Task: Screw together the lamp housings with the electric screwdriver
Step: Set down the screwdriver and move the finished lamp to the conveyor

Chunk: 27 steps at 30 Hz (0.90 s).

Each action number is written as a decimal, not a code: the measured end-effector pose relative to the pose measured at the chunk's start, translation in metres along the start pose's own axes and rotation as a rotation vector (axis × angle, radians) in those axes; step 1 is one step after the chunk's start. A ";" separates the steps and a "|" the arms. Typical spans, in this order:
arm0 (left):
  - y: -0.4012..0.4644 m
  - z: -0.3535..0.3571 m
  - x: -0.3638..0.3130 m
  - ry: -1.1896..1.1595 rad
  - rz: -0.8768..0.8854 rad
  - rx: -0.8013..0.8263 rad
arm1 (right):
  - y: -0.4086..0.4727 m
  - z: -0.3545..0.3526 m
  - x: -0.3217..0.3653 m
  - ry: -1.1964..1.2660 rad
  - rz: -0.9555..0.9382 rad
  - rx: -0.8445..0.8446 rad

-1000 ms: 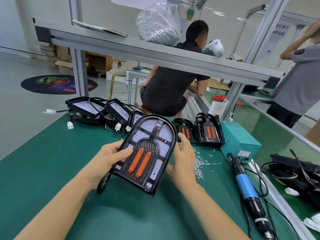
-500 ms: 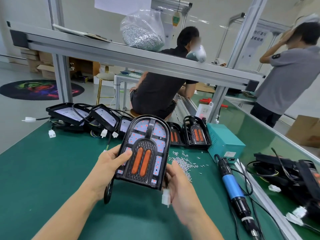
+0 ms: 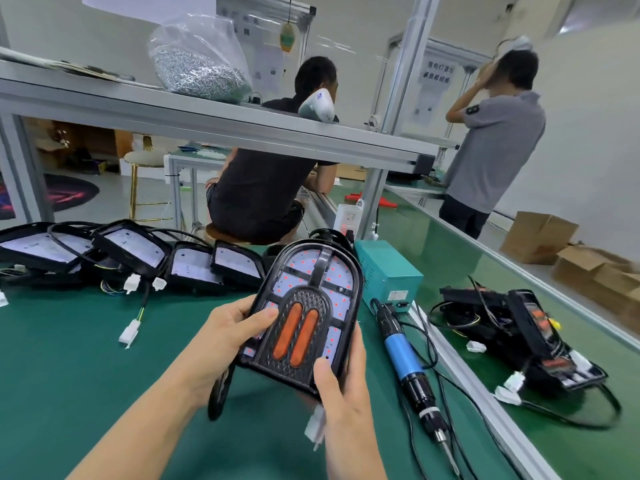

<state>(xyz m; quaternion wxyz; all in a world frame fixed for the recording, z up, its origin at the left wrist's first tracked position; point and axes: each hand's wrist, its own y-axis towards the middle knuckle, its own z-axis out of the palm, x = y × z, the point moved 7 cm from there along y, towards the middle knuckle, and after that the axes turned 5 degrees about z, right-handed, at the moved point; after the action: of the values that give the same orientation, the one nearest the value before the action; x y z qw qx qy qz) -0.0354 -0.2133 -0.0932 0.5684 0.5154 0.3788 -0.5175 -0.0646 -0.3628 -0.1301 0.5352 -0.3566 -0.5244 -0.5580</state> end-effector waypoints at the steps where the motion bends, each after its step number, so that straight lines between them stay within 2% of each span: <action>1: 0.003 0.008 -0.001 0.008 -0.006 0.021 | -0.001 -0.006 0.002 0.030 0.003 -0.026; 10: 0.028 0.086 0.006 0.029 -0.082 0.246 | -0.020 -0.070 0.023 0.185 -0.020 -0.304; 17: 0.050 0.166 0.020 0.070 -0.107 0.396 | -0.034 -0.134 0.042 0.115 -0.055 -0.573; 27: 0.069 0.275 0.051 0.134 -0.146 0.575 | -0.055 -0.244 0.064 -0.038 -0.006 -0.846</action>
<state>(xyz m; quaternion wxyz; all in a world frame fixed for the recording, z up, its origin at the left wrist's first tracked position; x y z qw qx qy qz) 0.0133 -0.4973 -0.0787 0.3345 0.6594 0.2895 -0.6078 -0.0896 -0.6198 -0.1281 0.3301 -0.5536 -0.2599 -0.7190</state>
